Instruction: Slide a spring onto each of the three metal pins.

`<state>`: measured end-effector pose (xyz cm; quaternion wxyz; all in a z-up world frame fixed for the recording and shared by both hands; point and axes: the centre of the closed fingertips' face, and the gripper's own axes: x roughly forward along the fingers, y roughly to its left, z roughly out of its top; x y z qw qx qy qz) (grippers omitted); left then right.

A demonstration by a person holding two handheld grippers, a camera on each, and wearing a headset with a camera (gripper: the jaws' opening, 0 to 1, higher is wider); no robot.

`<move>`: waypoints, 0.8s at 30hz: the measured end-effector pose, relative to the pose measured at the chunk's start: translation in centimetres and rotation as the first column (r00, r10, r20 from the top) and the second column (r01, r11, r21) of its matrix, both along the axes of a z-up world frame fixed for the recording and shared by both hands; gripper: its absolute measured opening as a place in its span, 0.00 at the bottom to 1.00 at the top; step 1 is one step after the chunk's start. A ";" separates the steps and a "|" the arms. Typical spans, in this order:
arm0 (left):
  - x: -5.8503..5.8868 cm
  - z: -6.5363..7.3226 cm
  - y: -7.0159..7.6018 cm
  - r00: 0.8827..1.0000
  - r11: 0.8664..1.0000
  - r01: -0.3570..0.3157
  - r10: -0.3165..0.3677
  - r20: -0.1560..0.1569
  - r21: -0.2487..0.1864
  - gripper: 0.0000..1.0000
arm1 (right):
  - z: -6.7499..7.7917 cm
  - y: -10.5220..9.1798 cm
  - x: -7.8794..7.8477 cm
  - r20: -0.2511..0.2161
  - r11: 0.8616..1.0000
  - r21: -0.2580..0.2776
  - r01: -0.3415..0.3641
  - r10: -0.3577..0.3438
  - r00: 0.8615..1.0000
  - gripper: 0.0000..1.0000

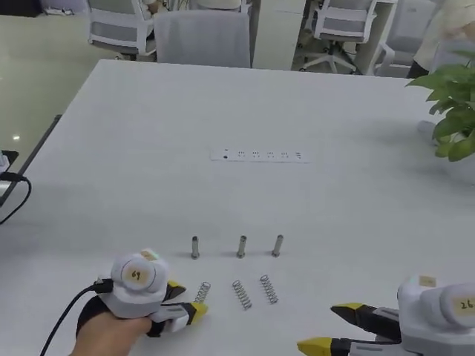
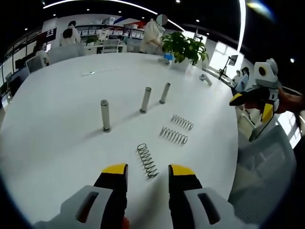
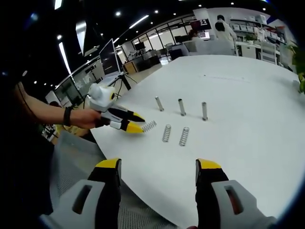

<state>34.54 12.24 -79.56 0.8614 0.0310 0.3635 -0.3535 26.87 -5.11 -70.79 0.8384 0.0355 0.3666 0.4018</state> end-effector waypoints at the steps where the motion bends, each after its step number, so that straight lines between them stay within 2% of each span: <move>1: 0.0 -0.2 0.0 1.000 1.000 0.000 0.000 -0.003 0.003 0.26 | 0.0 -0.1 0.0 -0.001 1.000 -0.001 0.002 -0.002 1.000 0.61; 5: 0.1 -0.4 -0.3 1.000 1.000 -0.001 0.001 0.000 0.006 0.23 | 0.0 -0.4 0.0 -0.003 1.000 -0.001 0.008 -0.008 1.000 0.61; 13: 0.4 -0.8 -0.5 1.000 0.998 0.021 -0.022 0.020 0.052 0.16 | 0.0 -0.3 0.1 -0.006 1.000 0.002 0.006 -0.006 1.000 0.60; 15: 0.4 -0.9 -0.3 0.999 0.995 0.038 -0.041 0.035 0.087 0.13 | -0.1 -0.2 0.1 -0.007 1.000 0.003 0.003 -0.003 1.000 0.60; 18: 0.4 -1.0 -0.2 0.998 0.991 0.053 -0.058 0.040 0.119 0.11 | 0.0 0.1 0.1 -0.008 1.000 0.006 -0.002 0.002 1.000 0.60; 20: 0.3 -1.0 0.1 0.995 0.984 0.074 -0.084 0.052 0.162 0.08 | -0.1 0.2 0.1 -0.008 1.000 0.006 -0.005 0.005 1.000 0.60; 24: 0.3 -1.1 0.0 0.990 0.972 0.109 -0.125 0.064 0.208 0.05 | -0.1 0.5 0.0 -0.008 1.000 0.008 -0.014 0.014 1.000 0.60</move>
